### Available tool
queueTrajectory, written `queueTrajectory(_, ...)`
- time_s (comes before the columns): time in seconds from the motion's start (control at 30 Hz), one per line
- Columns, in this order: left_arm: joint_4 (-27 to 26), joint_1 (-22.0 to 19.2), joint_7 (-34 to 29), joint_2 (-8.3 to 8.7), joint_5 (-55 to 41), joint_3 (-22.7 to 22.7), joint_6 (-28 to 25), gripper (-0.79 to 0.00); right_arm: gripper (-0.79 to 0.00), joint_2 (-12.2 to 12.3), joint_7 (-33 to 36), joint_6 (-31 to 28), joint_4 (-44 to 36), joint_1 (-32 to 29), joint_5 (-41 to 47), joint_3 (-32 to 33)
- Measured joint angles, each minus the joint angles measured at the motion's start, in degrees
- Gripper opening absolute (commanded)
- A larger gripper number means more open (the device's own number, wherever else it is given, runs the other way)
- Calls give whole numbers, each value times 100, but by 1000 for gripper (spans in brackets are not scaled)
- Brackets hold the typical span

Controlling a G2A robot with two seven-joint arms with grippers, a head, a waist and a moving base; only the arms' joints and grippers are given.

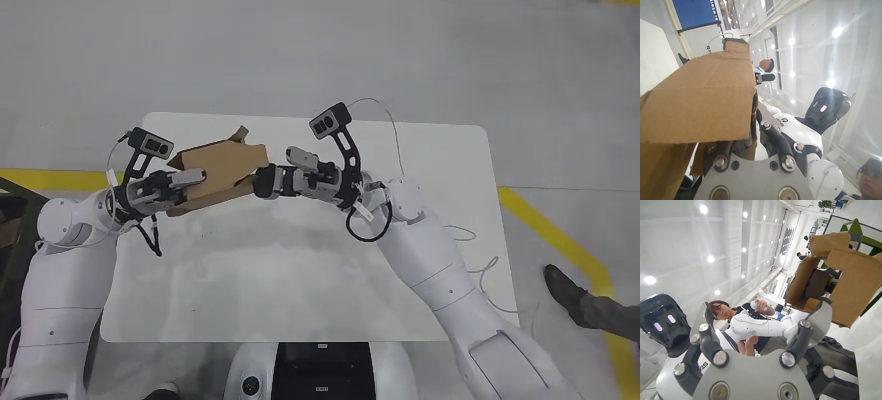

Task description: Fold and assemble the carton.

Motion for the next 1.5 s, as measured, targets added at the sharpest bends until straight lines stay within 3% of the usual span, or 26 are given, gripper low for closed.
queueTrajectory(0.43,89,-74,-232,9,-5,-7,145,-785,0,-40,320,222,167,69,267,-93)
queueTrajectory(1.17,266,-283,-417,0,-5,123,274,-785,0,-142,107,96,179,158,109,-287)
queueTrajectory(1.5,475,-407,-667,23,-217,168,736,-785,0,-44,116,93,98,47,104,128)
